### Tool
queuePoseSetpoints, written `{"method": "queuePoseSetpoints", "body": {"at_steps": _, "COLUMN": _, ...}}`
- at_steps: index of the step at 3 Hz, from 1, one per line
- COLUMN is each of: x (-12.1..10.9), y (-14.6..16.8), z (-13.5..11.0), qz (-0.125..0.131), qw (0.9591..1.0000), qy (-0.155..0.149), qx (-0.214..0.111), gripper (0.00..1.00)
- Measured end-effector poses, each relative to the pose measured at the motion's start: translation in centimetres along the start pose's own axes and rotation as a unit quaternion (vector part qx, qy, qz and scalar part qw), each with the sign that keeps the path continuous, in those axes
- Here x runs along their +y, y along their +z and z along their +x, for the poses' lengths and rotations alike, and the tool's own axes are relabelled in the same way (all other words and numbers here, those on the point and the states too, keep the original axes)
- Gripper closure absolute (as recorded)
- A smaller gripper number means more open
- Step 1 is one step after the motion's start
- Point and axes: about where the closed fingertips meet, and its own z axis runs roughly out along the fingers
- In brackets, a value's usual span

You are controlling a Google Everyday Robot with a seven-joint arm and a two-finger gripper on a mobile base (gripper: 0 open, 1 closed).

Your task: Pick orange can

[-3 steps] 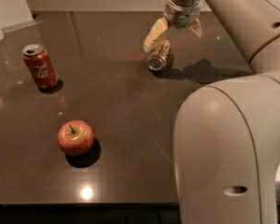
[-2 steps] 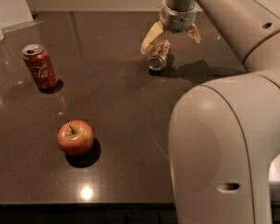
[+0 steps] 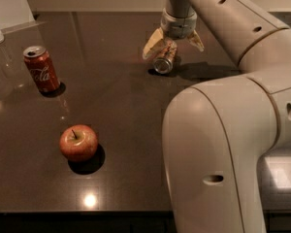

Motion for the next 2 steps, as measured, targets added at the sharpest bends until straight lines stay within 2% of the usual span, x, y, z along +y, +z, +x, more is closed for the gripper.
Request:
{"method": "queuePoseSetpoints", "body": {"at_steps": 1, "x": 0.37, "y": 0.68, "z": -0.44, "qz": -0.003, "qw": 1.0, "qy": 0.004, "qx": 0.004, "gripper": 0.18}}
{"method": "queuePoseSetpoints", "body": {"at_steps": 2, "x": 0.67, "y": 0.69, "z": -0.8, "qz": -0.007, "qw": 1.0, "qy": -0.001, "qx": 0.0, "gripper": 0.42}}
